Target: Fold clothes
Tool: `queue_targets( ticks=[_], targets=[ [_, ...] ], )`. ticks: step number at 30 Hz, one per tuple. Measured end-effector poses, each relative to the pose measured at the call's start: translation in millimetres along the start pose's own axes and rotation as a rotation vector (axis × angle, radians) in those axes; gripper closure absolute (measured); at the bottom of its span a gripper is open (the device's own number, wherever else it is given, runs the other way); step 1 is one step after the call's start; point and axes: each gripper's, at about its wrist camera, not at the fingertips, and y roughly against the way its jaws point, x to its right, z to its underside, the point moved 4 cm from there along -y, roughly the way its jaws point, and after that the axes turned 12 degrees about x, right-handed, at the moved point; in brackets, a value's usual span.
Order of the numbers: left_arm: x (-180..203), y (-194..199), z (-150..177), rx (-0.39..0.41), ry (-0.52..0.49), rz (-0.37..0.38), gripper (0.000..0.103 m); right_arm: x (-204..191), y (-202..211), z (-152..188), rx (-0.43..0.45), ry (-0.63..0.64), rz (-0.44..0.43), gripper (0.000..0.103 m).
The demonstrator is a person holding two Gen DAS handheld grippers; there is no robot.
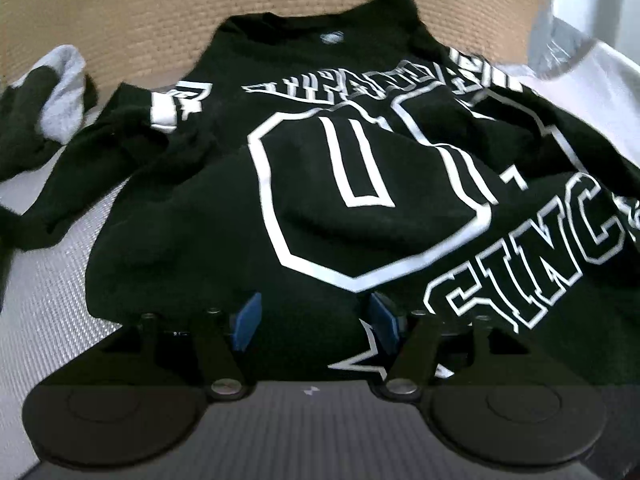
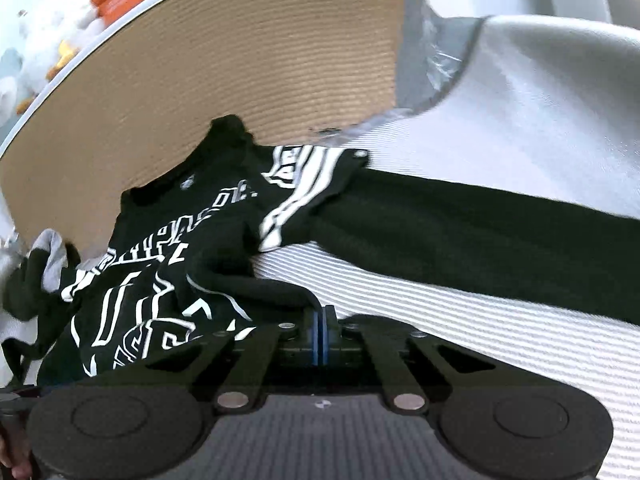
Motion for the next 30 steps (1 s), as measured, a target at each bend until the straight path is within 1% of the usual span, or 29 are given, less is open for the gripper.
queue_targets(
  ticks=[4, 7, 9, 10, 11, 12, 13, 14, 15, 16, 17, 18, 20, 21, 22, 23, 25, 28, 30],
  targets=[
    [12, 10, -2, -0.034, -0.091, 0.079, 0.04, 15, 14, 0, -0.004, -0.026, 0.03, 0.1],
    [24, 20, -3, -0.063, -0.17, 0.154, 0.04, 19, 20, 2, -0.012, 0.002, 0.059, 0.099],
    [32, 28, -3, -0.078, -0.211, 0.197, 0.04, 21, 25, 1, 0.001, 0.032, 0.108, 0.1],
    [36, 33, -3, -0.078, -0.228, 0.215, 0.04, 22, 26, 1, 0.0, 0.039, 0.112, 0.1],
    [38, 37, -2, -0.081, -0.238, 0.227, 0.04, 24, 27, 0, -0.004, 0.04, 0.1, 0.099],
    [40, 41, -2, -0.084, -0.246, 0.248, 0.04, 25, 27, 1, -0.03, 0.035, 0.075, 0.098],
    [43, 46, -1, -0.088, -0.253, 0.27, 0.04, 27, 26, 2, -0.07, 0.027, 0.042, 0.094],
    [45, 50, -1, -0.091, -0.261, 0.292, 0.04, 27, 26, 4, -0.107, 0.036, 0.015, 0.093],
    [49, 55, 1, -0.095, -0.273, 0.318, 0.04, 25, 28, 5, -0.123, 0.063, -0.004, 0.093],
    [54, 58, 2, -0.097, -0.286, 0.338, 0.039, 24, 33, 6, -0.121, 0.092, -0.017, 0.091],
    [59, 61, 3, -0.099, -0.299, 0.358, 0.039, 22, 37, 6, -0.123, 0.116, -0.027, 0.085],
    [63, 66, 4, -0.093, -0.312, 0.376, 0.039, 21, 40, 6, -0.132, 0.137, -0.037, 0.083],
    [69, 73, 6, -0.073, -0.33, 0.397, 0.034, 21, 41, 9, -0.161, 0.165, -0.05, 0.071],
    [71, 76, 7, -0.069, -0.338, 0.411, 0.034, 21, 41, 10, -0.176, 0.177, -0.055, 0.068],
    [74, 79, 10, -0.067, -0.347, 0.428, 0.033, 21, 41, 12, -0.192, 0.189, -0.06, 0.061],
    [77, 81, 12, -0.068, -0.355, 0.441, 0.033, 21, 41, 13, -0.208, 0.201, -0.066, 0.057],
    [83, 85, 16, -0.07, -0.377, 0.471, 0.031, 22, 39, 16, -0.216, 0.214, -0.063, 0.055],
    [92, 90, 25, -0.074, -0.439, 0.502, 0.028, 26, 33, 18, -0.214, 0.223, -0.036, 0.044],
    [96, 91, 30, -0.083, -0.452, 0.513, 0.028, 28, 30, 19, -0.212, 0.229, -0.018, 0.044]
  ],
)
